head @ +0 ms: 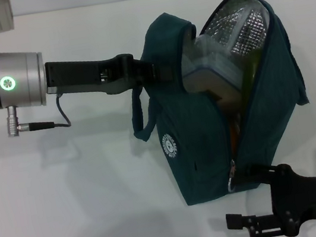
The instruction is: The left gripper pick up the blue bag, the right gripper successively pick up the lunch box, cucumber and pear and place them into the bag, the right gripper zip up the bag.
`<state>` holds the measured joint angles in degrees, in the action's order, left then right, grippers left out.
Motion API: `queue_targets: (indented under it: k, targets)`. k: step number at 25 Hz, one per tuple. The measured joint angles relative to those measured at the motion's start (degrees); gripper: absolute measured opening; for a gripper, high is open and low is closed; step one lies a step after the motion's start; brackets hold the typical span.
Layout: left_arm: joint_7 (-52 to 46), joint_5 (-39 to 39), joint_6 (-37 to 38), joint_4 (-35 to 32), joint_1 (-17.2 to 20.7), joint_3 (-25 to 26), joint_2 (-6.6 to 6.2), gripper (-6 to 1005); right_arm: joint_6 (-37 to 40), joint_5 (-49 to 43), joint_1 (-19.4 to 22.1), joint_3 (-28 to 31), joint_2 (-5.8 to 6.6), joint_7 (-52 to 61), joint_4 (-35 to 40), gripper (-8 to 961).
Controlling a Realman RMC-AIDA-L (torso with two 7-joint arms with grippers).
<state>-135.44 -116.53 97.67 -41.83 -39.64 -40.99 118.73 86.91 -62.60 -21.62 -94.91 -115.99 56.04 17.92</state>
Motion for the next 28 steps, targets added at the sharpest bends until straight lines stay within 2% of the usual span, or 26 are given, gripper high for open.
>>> queue_targets:
  k: [14,28]
  targets:
    - [0.33,0.59,0.06,0.00,0.35,0.11,-0.16,38,1.16,0.38,2.64,-0.12,0.46,0.52,-0.17,841]
    - [0.43,0.61,0.06,0.00,0.40,0.09,-0.18,38,2.93,1.44,3.06,0.16,0.69,0.71,-1.61,840]
